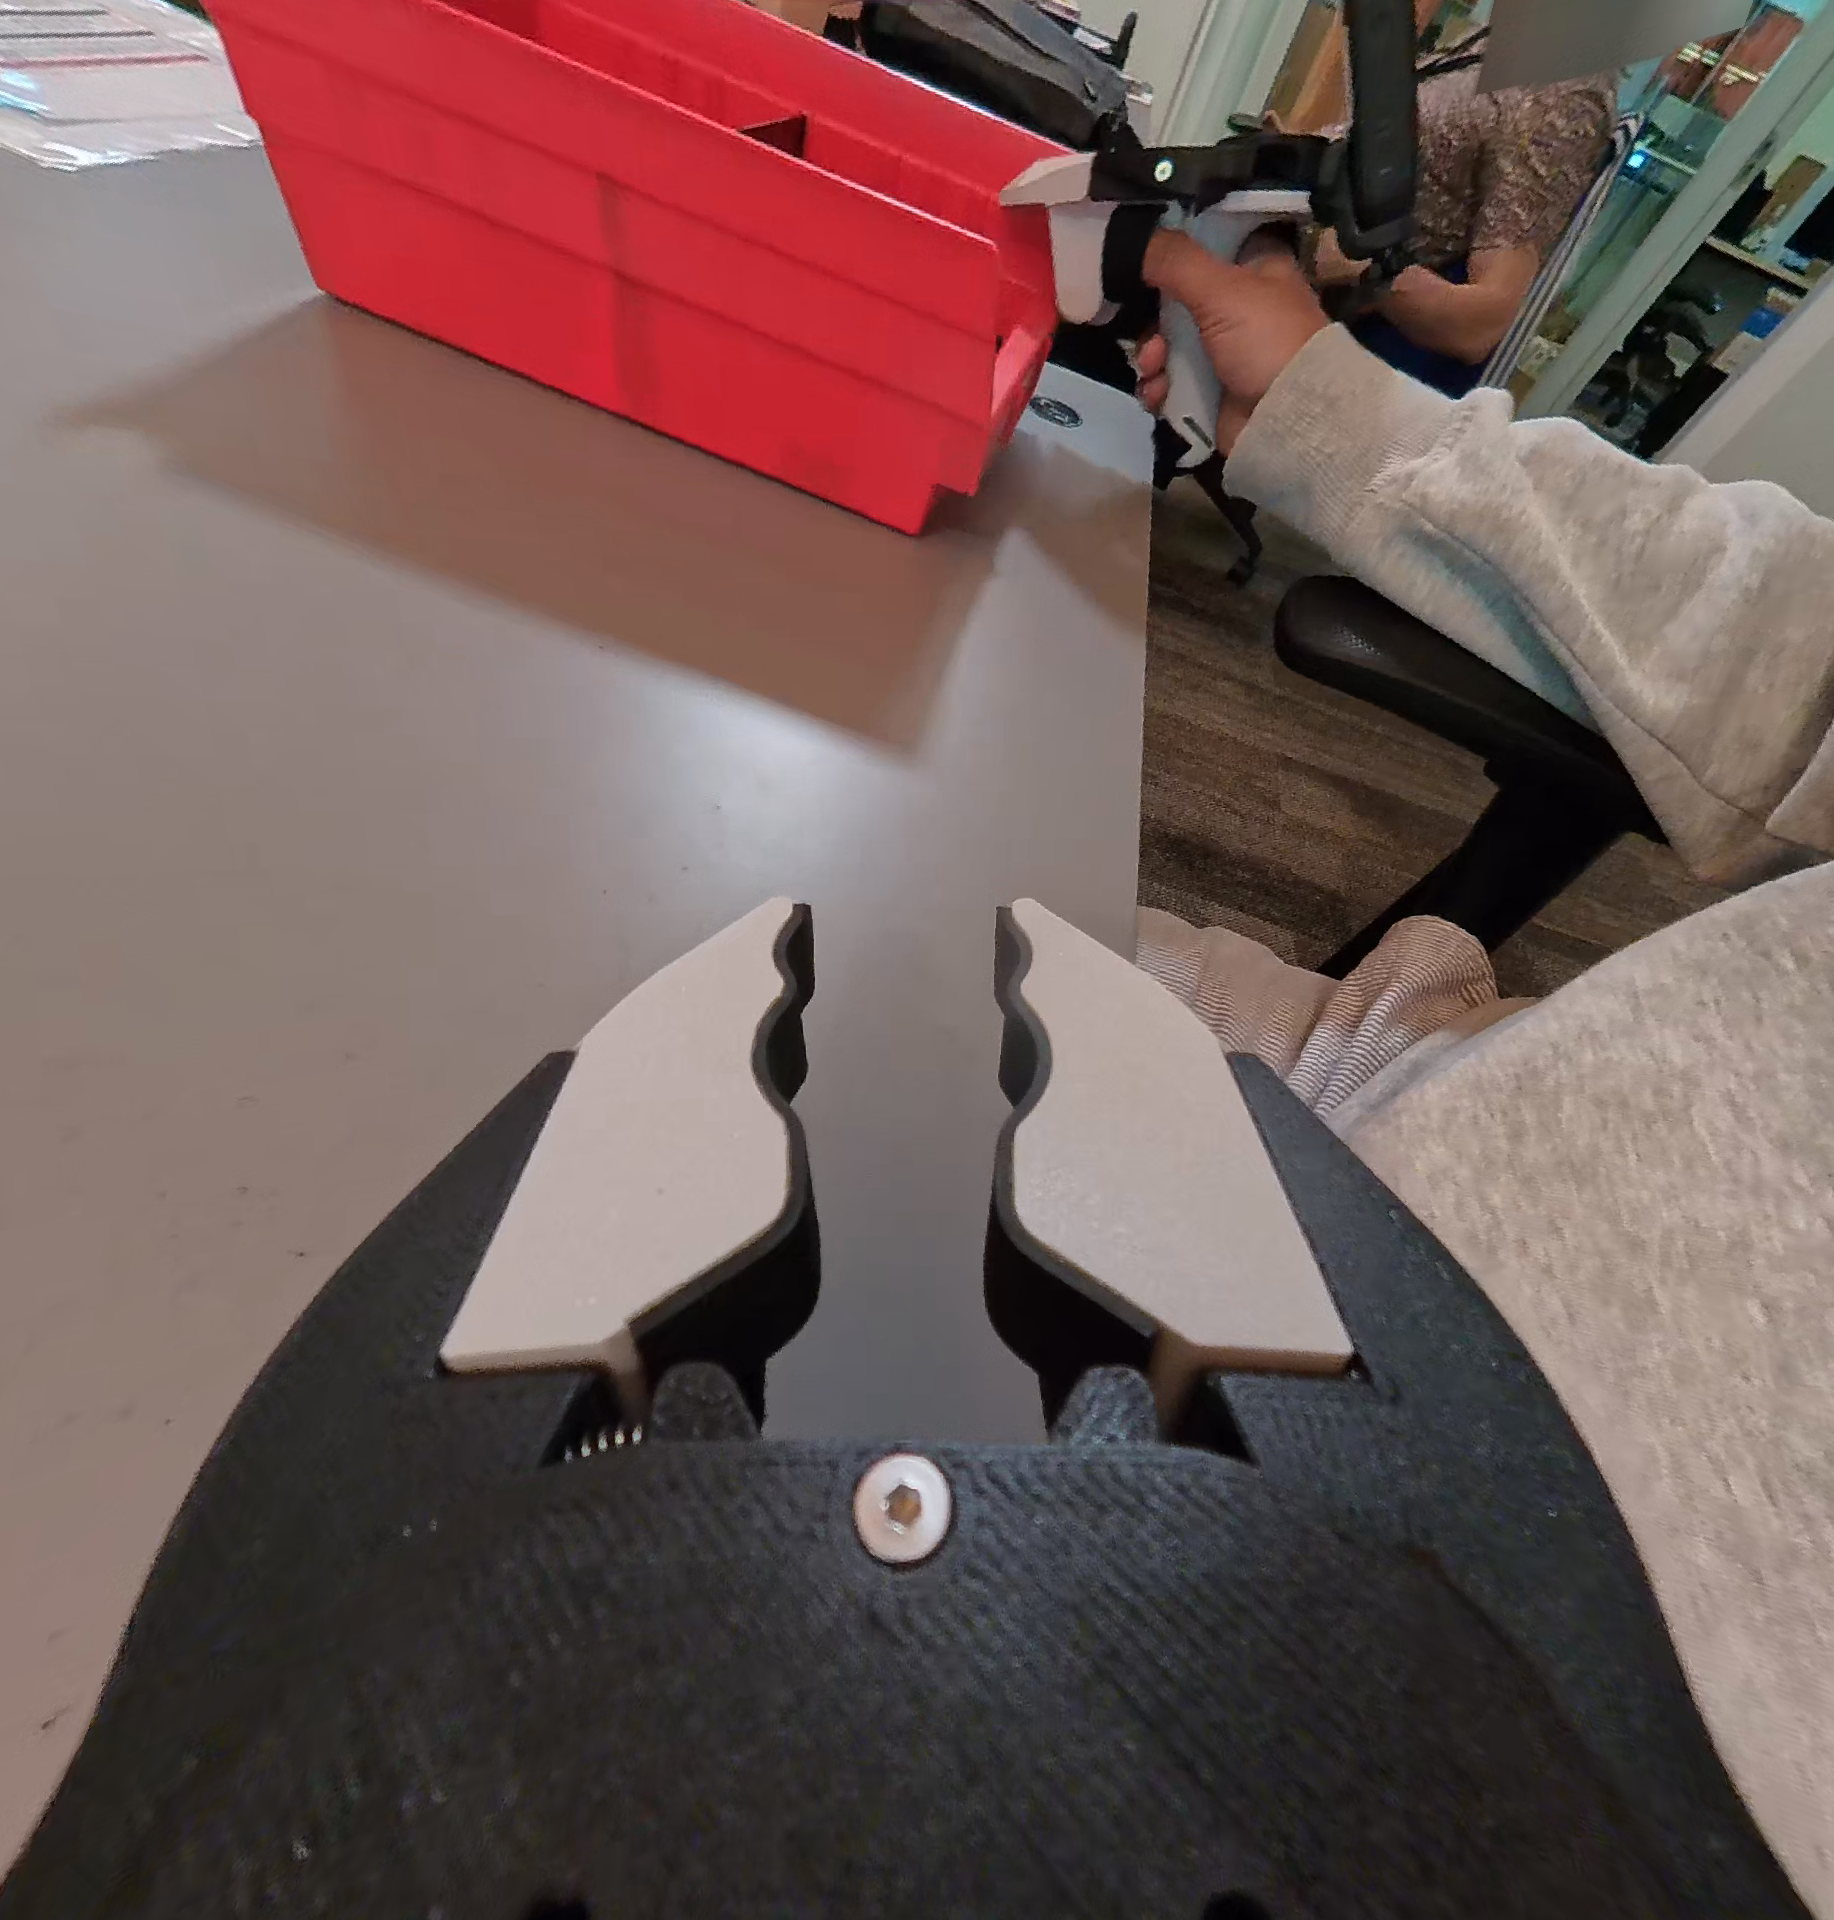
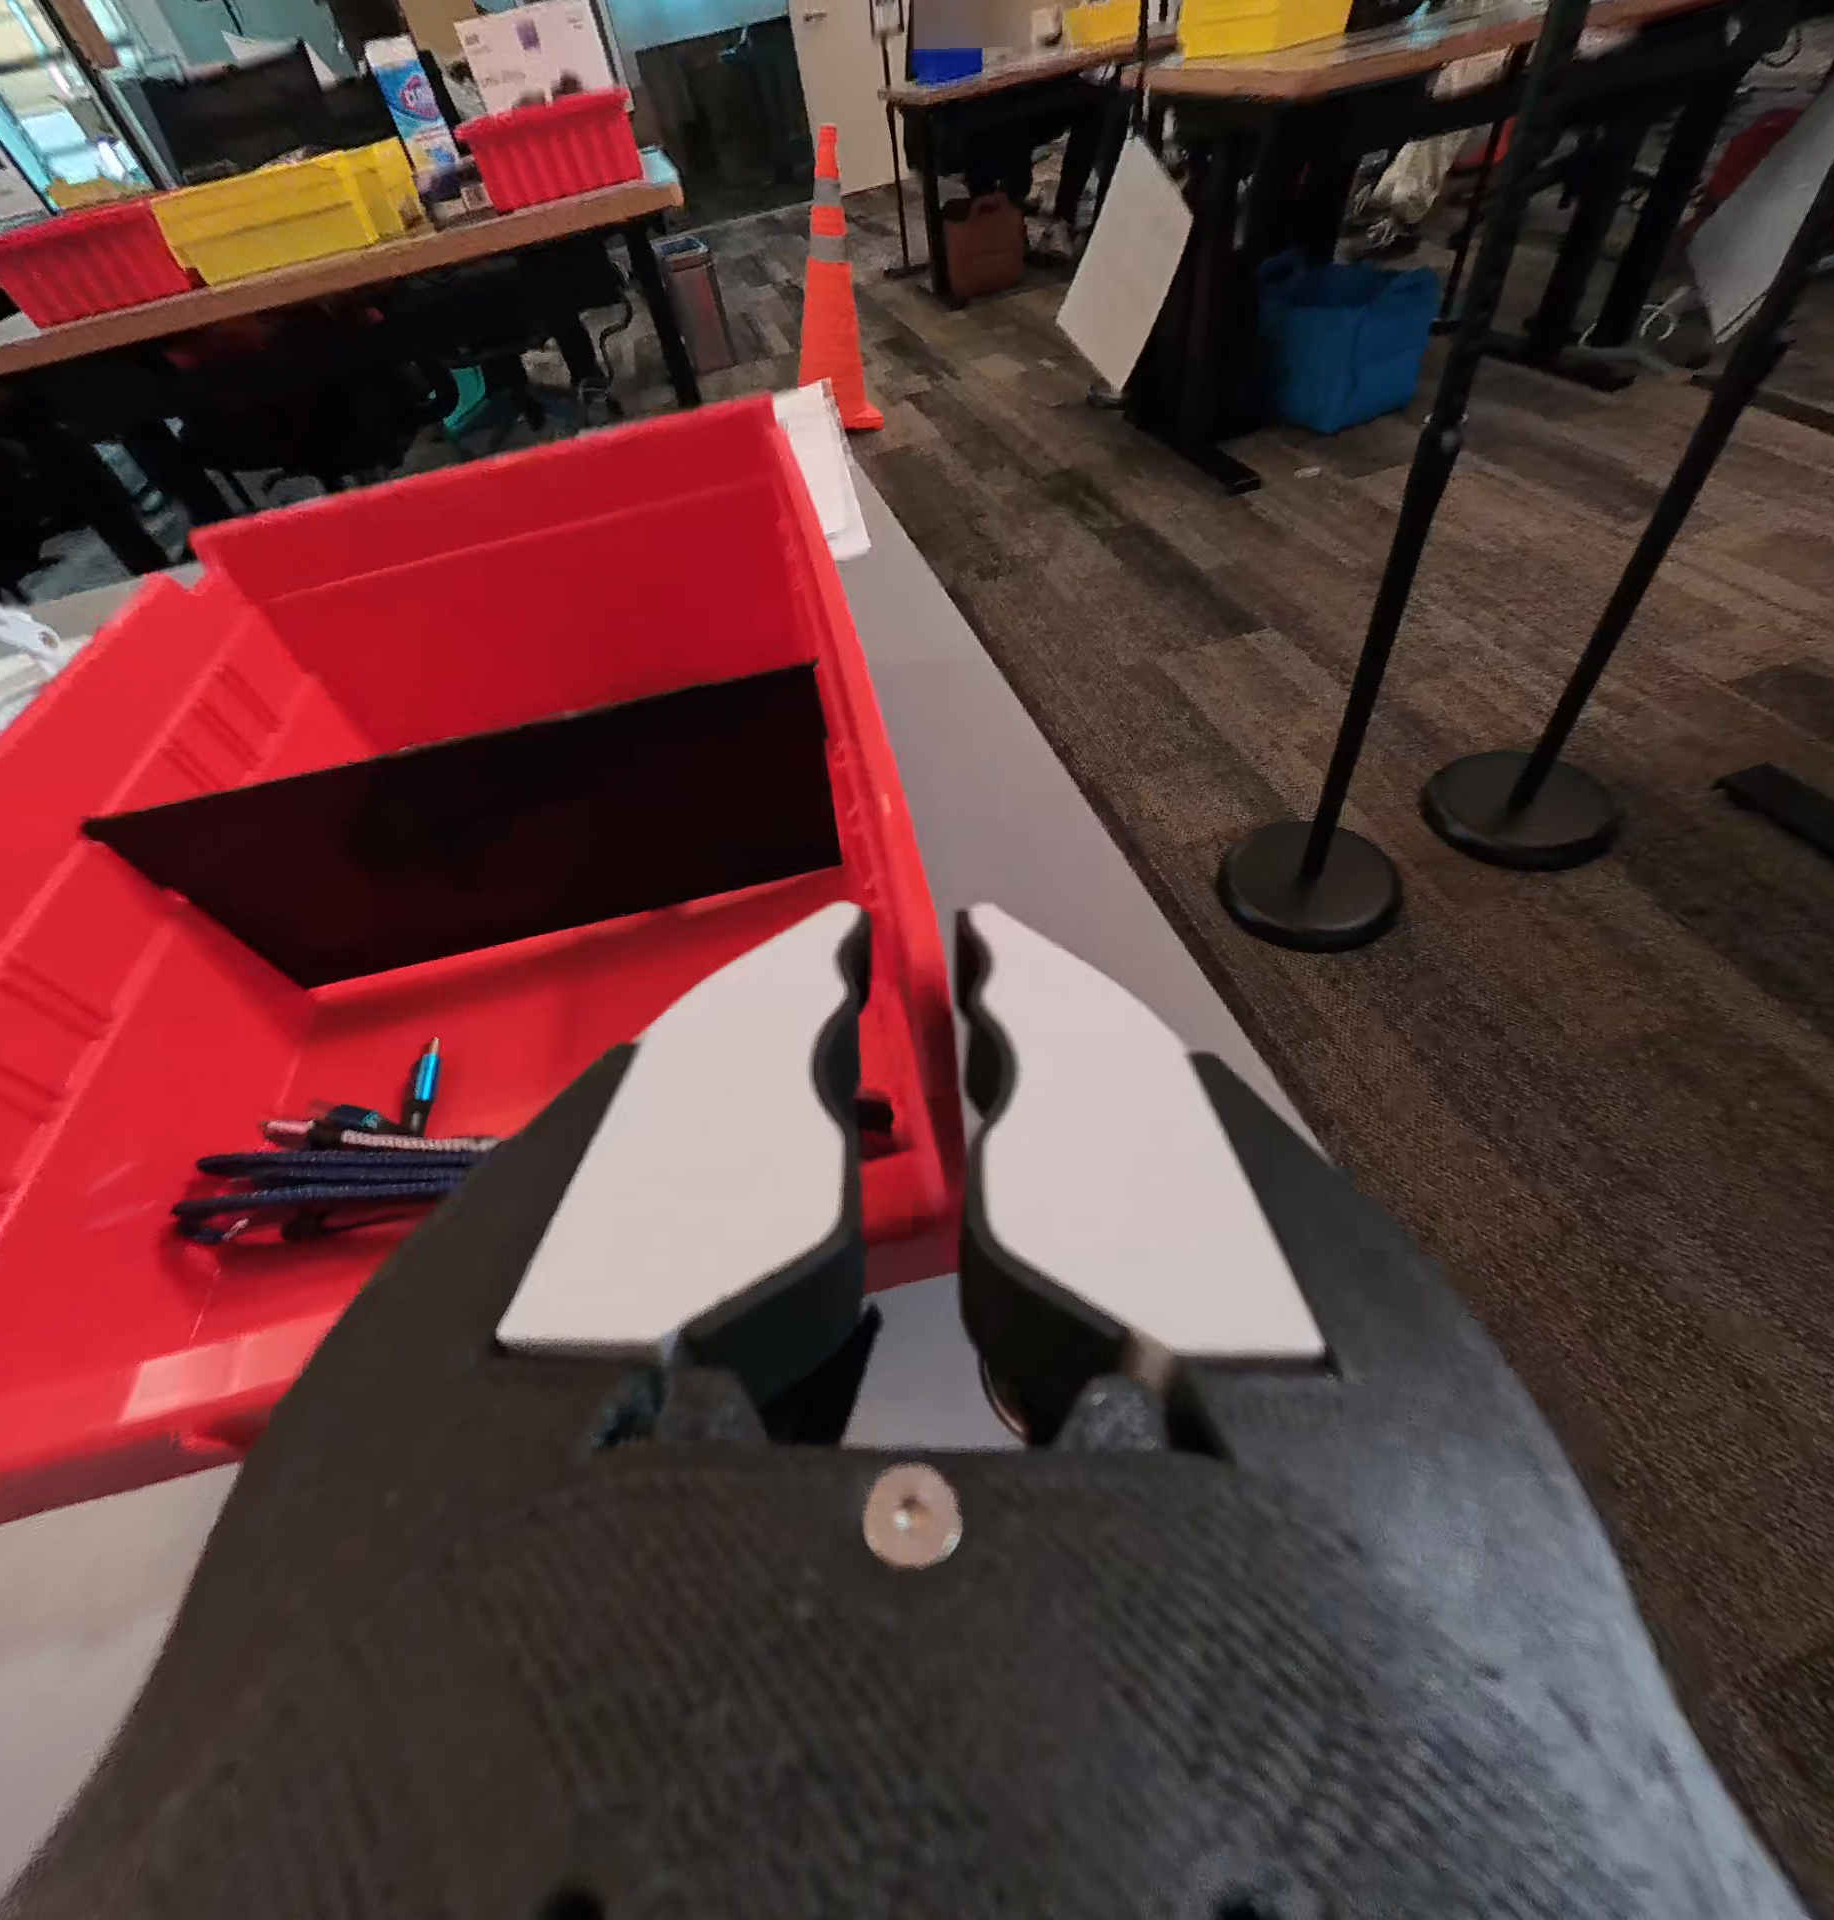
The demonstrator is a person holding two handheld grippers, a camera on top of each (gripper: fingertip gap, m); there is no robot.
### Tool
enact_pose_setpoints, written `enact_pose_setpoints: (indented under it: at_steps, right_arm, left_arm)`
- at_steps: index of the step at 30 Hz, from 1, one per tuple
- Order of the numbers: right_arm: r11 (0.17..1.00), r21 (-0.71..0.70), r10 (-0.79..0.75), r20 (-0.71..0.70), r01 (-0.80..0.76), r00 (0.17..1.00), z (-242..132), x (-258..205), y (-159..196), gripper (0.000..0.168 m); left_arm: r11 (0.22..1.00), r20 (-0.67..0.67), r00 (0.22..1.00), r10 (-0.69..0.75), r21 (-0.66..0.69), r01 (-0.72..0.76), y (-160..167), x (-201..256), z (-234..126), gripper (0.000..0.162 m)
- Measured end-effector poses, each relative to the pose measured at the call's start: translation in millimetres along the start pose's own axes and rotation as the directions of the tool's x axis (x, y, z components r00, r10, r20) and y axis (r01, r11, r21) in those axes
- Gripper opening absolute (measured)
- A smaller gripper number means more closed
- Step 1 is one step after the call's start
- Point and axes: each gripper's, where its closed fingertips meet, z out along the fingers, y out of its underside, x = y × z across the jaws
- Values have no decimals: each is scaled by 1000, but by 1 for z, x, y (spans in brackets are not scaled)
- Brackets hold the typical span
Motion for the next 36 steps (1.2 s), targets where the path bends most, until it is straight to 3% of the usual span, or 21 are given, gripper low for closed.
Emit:
enact_pose_setpoints:
  at_steps: [3,6,9,12,15,17,19,22,24,27,32,33,35,36]
  right_arm:
    - [994,114,1,-3,-1,1000,-17,-9,-27,40]
    - [960,280,-19,114,-14,993,-52,-57,-62,41]
    - [913,408,-139,289,9,947,-82,-142,-79,36]
    - [908,403,-314,474,114,823,-93,-243,-49,34]
    - [900,349,-428,607,260,670,-98,-315,3,32]
    - [889,344,-458,679,303,574,-106,-345,25,31]
    - [880,348,-470,740,323,482,-113,-364,40,31]
    - [876,347,-453,830,335,326,-121,-380,57,30]
    - [881,335,-438,845,333,308,-115,-384,58,29]
    - [925,274,-345,896,264,281,-109,-393,52,29]
    - [970,154,-182,973,190,142,-114,-419,52,36]
    - [969,155,-181,976,194,123,-115,-424,54,36]
    - [962,169,-191,978,214,86,-116,-435,58,35]
    - [959,174,-193,979,222,67,-118,-440,60,35]
  left_arm:
    - [1000,34,999,-15,5,15,-1,-7,-3,32]
    - [991,37,993,-111,75,108,-10,-14,-11,35]
    - [962,55,976,-211,188,197,-24,-30,-25,52]
    - [933,136,954,-267,283,221,-33,-54,-44,62]
    - [919,323,916,-237,380,104,-43,-80,-77,69]
    - [924,485,855,-183,382,-18,-45,-94,-102,74]
    - [929,652,745,-138,346,-131,-43,-109,-131,81]
    - [909,709,671,-218,398,-125,-43,-113,-166,94]
    - [903,788,573,-226,390,-181,-39,-115,-196,98]
    - [922,915,359,-184,287,-259,-25,-118,-246,104]
    - [973,972,135,-193,207,-98,27,-149,-296,106]
    - [980,976,106,-188,194,-52,39,-155,-303,103]
    - [986,982,83,-169,167,27,62,-160,-316,78]
    - [983,970,161,-182,179,34,65,-156,-312,61]
